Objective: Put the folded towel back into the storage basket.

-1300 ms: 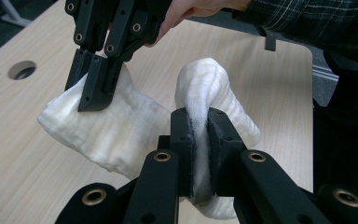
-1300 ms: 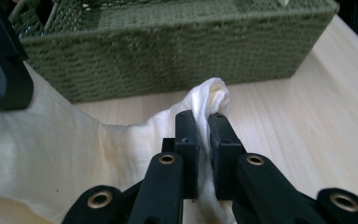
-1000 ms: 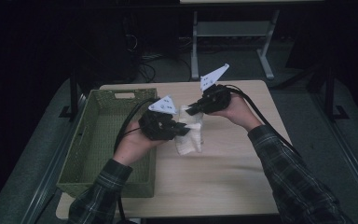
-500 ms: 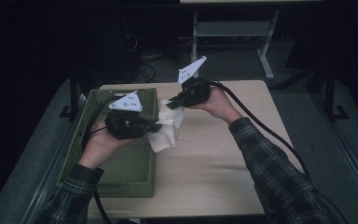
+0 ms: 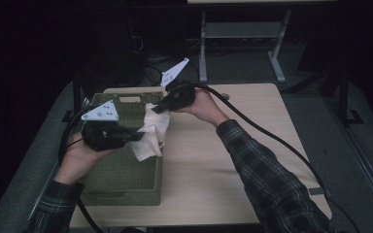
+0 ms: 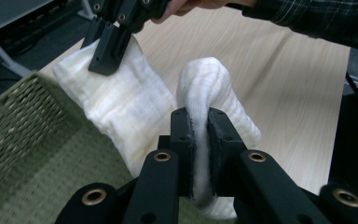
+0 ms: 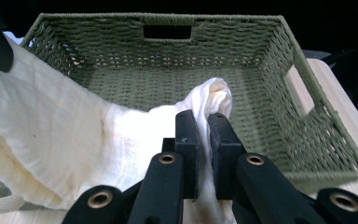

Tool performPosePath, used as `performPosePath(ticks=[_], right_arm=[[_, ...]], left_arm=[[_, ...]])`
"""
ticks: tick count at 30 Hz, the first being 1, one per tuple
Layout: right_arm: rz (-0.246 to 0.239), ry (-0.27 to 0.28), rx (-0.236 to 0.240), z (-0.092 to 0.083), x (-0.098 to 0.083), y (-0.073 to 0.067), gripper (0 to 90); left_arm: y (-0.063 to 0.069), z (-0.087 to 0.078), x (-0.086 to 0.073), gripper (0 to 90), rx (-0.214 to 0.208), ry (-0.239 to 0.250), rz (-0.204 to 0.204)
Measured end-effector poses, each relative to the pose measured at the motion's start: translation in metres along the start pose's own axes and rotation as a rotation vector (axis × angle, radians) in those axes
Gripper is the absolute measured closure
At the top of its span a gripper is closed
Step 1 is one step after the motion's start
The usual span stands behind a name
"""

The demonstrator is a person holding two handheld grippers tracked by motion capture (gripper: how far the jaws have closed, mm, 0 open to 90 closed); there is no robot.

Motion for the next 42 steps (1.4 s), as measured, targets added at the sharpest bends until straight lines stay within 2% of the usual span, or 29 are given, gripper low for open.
performPosePath(ticks=[4,9,10,14,21,22,24,30,35,42], right_arm=[[-0.004,0.004,0.007,0.012,0.004,-0.001,84.2],[-0.017,0.005,0.020,0.030,0.006,-0.004,84.2],[-0.006,0.002,0.025,0.034,0.006,-0.005,84.2],[-0.021,-0.028,0.031,0.045,0.002,-0.009,84.2],[-0.019,-0.043,0.050,0.055,-0.003,-0.014,84.2],[-0.023,-0.047,0.054,0.056,-0.005,-0.014,84.2],[-0.017,-0.052,0.060,0.058,-0.007,-0.016,84.2],[-0.007,-0.073,0.065,0.067,-0.017,-0.015,84.2],[0.001,-0.073,0.056,0.070,-0.019,-0.009,84.2],[0.015,-0.074,0.019,0.065,-0.021,0.014,84.2]], left_arm=[[-0.005,-0.011,-0.011,81.4,0.019,0.000,-0.017],[-0.005,-0.016,-0.029,81.4,0.028,-0.028,-0.017],[-0.005,-0.017,-0.031,81.3,0.027,-0.028,-0.023],[-0.002,-0.017,-0.041,81.2,0.016,-0.032,-0.042],[0.003,-0.011,-0.057,80.3,-0.011,-0.056,-0.057],[0.004,-0.010,-0.058,77.4,-0.018,-0.061,-0.057],[0.004,-0.008,-0.057,66.7,-0.006,-0.055,-0.051],[0.002,-0.005,-0.053,53.8,0.009,-0.045,-0.044],[-0.002,0.000,-0.050,49.6,0.014,-0.030,-0.054],[-0.004,0.009,-0.046,47.8,0.002,-0.022,-0.054]])
Point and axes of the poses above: each handheld gripper's, and its own axes: z roughly forward along the jaws, x roughly out of its top, y roughly to its right, the point moved 10 cm from there along z, roughly forward along the jaws, and after that the axes turned 11 degrees about y, right-handed, at the moved point
